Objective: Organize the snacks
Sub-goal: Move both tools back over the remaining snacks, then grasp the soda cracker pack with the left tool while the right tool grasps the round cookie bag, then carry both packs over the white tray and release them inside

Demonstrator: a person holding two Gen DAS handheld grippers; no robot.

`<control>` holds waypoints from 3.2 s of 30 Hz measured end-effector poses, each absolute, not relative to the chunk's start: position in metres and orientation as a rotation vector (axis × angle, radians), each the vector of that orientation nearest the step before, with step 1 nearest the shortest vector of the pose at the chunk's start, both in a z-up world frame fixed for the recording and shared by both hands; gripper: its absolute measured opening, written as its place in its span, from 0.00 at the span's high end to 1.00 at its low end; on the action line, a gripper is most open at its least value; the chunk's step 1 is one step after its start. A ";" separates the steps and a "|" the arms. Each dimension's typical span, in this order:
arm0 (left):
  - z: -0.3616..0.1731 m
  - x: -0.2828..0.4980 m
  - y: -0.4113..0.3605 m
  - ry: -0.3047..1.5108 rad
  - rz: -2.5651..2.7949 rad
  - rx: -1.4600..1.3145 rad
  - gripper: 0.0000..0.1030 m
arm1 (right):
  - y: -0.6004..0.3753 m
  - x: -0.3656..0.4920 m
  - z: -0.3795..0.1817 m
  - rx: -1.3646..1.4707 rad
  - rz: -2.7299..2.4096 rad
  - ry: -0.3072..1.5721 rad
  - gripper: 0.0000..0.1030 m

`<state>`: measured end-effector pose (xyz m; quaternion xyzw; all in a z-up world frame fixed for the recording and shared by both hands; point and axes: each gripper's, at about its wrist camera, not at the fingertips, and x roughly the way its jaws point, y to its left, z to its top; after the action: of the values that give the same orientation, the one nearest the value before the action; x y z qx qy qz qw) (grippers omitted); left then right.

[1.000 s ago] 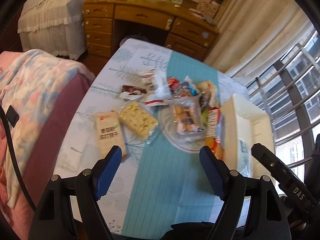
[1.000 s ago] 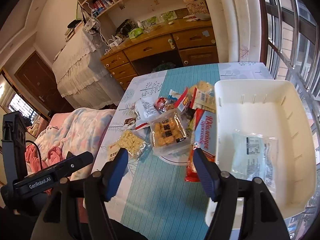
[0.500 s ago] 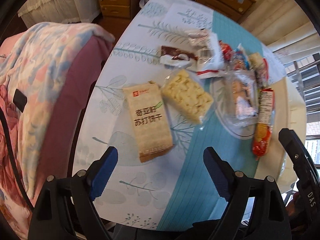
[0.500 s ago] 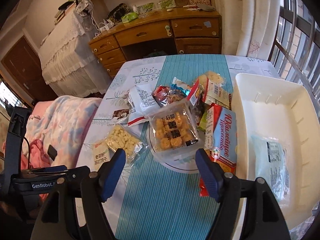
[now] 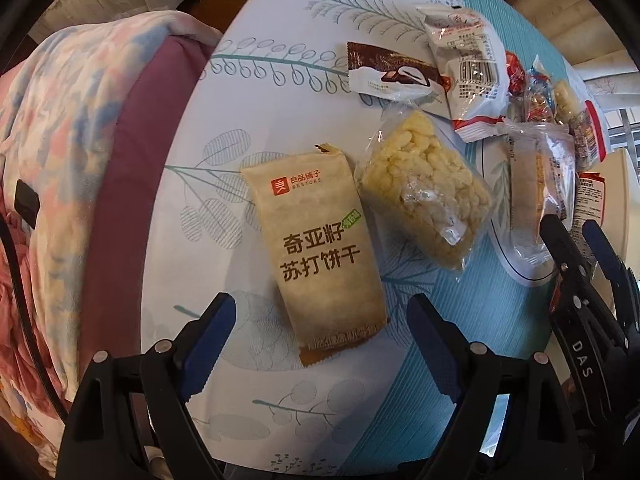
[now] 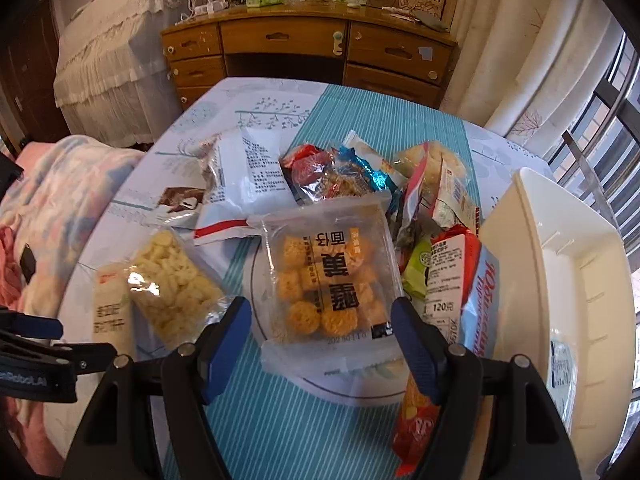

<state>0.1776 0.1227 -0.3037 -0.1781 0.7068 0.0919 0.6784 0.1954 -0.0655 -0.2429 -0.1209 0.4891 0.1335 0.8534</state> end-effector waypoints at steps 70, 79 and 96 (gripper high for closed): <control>-0.244 0.117 0.083 1.408 0.209 -0.573 0.47 | -0.109 0.149 -0.221 -0.126 0.421 1.230 0.45; -0.194 0.100 0.047 1.177 0.108 -0.584 0.47 | -0.149 0.129 -0.180 -0.079 0.524 1.076 0.45; -0.116 0.122 -0.043 0.975 -0.103 -0.488 0.47 | -0.242 0.101 -0.127 -0.018 0.465 0.804 0.45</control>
<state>0.1218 -0.0429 -0.1159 -0.2319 0.4636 -0.0491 0.8538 0.1010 -0.2425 -0.1266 -0.0088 0.3879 0.2244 0.8939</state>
